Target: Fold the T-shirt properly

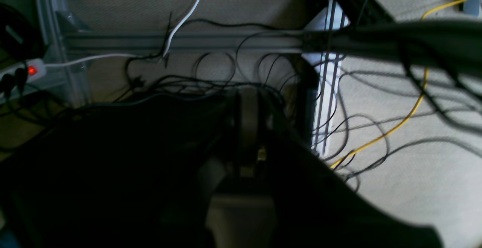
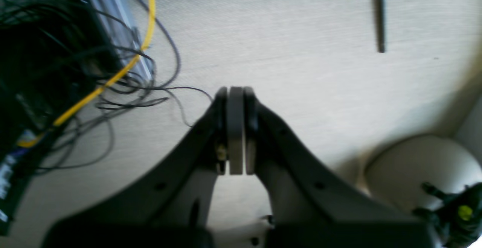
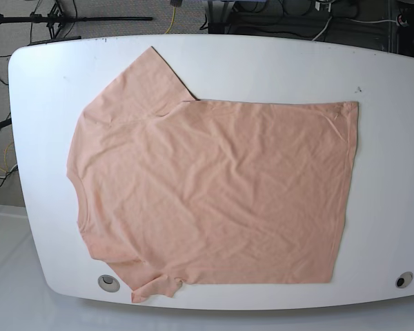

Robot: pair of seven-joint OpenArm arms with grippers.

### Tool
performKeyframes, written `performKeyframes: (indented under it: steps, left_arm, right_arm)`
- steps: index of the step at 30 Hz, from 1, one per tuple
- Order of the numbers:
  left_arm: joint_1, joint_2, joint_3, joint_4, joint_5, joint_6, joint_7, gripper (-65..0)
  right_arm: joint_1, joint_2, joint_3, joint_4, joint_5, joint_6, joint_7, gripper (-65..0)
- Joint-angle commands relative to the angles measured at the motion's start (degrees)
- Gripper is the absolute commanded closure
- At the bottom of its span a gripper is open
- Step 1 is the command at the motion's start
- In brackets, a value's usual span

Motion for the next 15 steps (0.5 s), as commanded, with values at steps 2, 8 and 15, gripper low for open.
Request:
performKeyframes:
  steps: [2, 8, 15]
  left_arm:
    - [6.9, -1.7, -0.4, 8.8, -1.3, -0.3, 0.4, 0.0]
    - [12.5, -2.2, -0.2, 18.8, -2.6, -0.5, 1.8, 0.0]
    - [20.9, -2.9, -0.7, 33.4, -4.8, -1.2, 4.4, 0.0]
  right_arm:
    - [-6.4, 2.0, 0.1, 6.8, 0.3, 0.6, 0.2, 0.0]
    - [-11.4, 2.5, 0.3, 15.3, 0.6, 2.2, 0.2, 0.0]
    - [-19.5, 2.3, 1.2, 29.1, 0.9, 2.3, -0.7, 0.0]
